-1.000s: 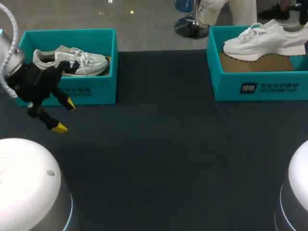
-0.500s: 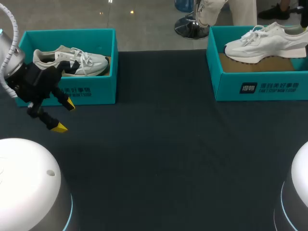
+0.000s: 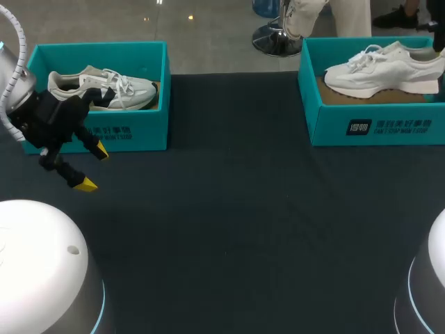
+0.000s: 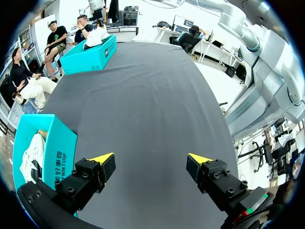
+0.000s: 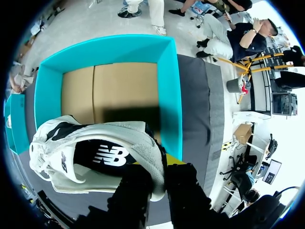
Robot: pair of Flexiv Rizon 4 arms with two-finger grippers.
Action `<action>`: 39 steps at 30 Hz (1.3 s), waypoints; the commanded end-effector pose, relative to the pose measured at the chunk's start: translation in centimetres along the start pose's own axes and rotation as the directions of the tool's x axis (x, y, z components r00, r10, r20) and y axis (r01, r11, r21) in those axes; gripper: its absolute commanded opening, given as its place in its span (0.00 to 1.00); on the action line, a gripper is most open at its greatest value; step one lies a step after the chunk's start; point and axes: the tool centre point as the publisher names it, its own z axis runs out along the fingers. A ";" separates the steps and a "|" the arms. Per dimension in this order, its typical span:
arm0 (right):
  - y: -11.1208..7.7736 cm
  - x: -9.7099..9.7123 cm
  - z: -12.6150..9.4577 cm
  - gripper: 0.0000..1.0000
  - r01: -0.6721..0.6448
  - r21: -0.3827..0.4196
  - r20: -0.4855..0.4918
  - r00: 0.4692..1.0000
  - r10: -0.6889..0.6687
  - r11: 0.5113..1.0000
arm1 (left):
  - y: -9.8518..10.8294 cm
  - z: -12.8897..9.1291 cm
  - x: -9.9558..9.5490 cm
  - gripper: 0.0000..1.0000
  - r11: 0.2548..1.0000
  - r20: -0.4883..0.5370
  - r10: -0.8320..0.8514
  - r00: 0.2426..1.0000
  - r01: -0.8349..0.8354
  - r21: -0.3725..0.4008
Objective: Take the shoe out of the shoebox, open the shoe tongue, remove and reinsert the insole, then place the shoe into the shoebox
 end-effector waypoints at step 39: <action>1.5 -0.5 6.9 0.00 -0.037 0.069 -0.037 0.999 0.040 0.997 | 0.0 0.0 0.0 1.00 1.000 -0.001 0.000 1.000 0.000 -0.002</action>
